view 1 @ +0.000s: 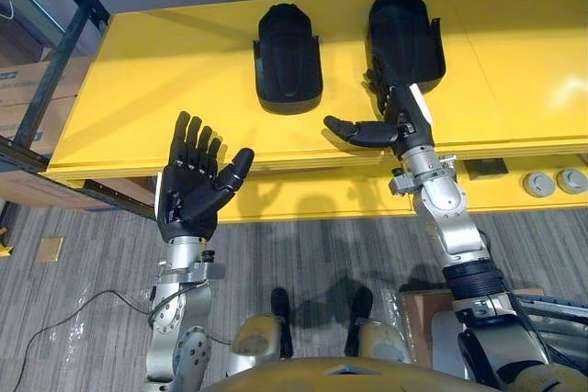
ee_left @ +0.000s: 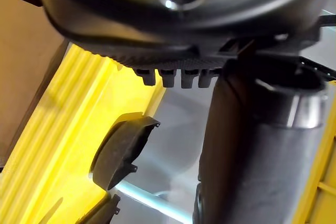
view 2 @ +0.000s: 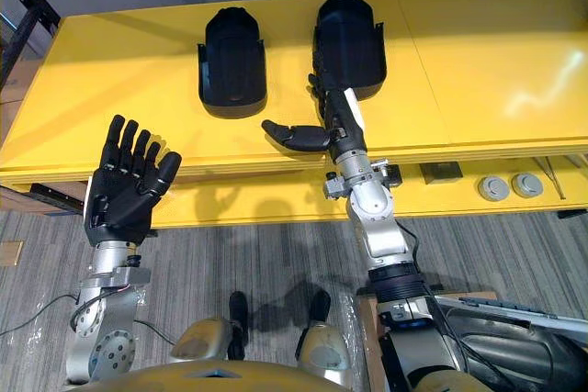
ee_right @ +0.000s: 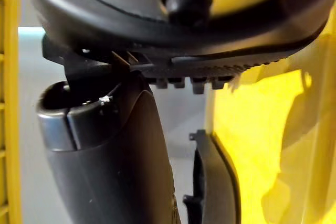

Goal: Walk over and take three plastic housings, then place them on the shelf

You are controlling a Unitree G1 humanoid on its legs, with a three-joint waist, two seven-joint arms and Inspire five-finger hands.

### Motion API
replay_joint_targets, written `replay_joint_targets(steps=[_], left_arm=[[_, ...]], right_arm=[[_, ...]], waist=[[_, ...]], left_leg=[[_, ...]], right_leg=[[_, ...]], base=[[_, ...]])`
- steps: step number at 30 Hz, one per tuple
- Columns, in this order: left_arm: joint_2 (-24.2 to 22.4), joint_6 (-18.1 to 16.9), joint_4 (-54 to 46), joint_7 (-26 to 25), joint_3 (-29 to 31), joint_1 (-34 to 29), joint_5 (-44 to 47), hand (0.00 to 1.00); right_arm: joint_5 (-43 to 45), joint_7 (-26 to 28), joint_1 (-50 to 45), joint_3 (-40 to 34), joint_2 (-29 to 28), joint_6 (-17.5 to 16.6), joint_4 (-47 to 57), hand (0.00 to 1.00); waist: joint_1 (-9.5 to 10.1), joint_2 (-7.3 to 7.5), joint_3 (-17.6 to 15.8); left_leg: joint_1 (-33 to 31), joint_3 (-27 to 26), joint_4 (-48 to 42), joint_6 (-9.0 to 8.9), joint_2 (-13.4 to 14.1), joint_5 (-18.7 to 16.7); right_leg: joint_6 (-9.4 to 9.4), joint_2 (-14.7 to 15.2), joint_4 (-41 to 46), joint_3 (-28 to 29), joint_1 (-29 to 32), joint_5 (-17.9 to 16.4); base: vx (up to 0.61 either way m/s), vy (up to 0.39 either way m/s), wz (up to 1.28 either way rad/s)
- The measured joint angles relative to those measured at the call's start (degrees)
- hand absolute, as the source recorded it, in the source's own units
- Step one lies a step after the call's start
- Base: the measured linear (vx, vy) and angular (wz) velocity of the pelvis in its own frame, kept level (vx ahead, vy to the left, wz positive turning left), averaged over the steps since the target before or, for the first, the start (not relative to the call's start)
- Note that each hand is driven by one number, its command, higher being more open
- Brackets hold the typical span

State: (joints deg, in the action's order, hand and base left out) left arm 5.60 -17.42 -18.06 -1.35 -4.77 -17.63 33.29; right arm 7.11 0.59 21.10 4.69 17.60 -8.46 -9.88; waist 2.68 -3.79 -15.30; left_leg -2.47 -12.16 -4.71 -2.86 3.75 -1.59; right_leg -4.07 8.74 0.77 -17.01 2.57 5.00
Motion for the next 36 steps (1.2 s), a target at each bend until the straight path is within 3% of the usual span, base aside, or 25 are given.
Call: replay_joint_targets(steps=[13,20,26,31,36], left_arm=[[0.00,0.00,-0.01,-0.01,-0.04,0.03,-0.22,1.00],[0.00,0.01,-0.02,0.09,-0.05,-0.13,-0.22,1.00],[0.00,0.01,-0.02,0.31,-0.05,-0.15,-0.22,1.00],[0.02,0.02,-0.02,0.85,-0.04,0.09,-0.22,1.00],[0.25,0.02,-0.02,0.74,-0.04,0.24,-0.23,1.00]], right_arm=[[-0.02,-3.64,0.00,-0.91,-0.59,1.95,-0.73,1.00],[0.03,-1.35,-0.01,-1.20,-0.60,1.67,-1.23,1.00],[-4.30,3.88,-0.53,-1.08,-0.60,-4.90,1.38,1.00],[-9.87,6.97,-2.30,2.21,-0.26,-13.75,11.27,1.00],[-13.89,7.08,-2.31,6.20,0.23,-14.36,12.01,1.00]], waist=[[-0.04,0.00,0.98],[-0.11,0.04,1.14],[-0.12,0.04,1.13],[-0.14,0.25,1.20],[0.24,0.33,1.23]], left_leg=[[0.29,-0.04,0.08,0.05,-0.07,0.08],[0.99,-0.10,1.00,0.06,-0.20,0.40],[0.86,0.05,1.07,0.06,-0.20,0.40],[-0.33,1.45,0.97,0.05,-0.26,0.39],[-0.89,2.57,0.90,0.11,-0.54,0.46]], right_leg=[[-0.02,0.05,-0.03,0.07,-0.09,0.19],[-0.09,-0.02,-0.95,0.02,-0.78,0.50],[-0.09,-0.06,-1.15,-0.10,-0.81,0.50],[-0.14,-0.08,-1.78,-1.48,-0.85,0.53],[-0.14,0.09,-1.88,-2.57,-1.06,0.52]], base=[[0.00,0.000,0.00],[0.00,0.000,0.00],[0.00,0.000,0.01],[0.00,-0.004,0.13],[0.00,0.005,0.14]])
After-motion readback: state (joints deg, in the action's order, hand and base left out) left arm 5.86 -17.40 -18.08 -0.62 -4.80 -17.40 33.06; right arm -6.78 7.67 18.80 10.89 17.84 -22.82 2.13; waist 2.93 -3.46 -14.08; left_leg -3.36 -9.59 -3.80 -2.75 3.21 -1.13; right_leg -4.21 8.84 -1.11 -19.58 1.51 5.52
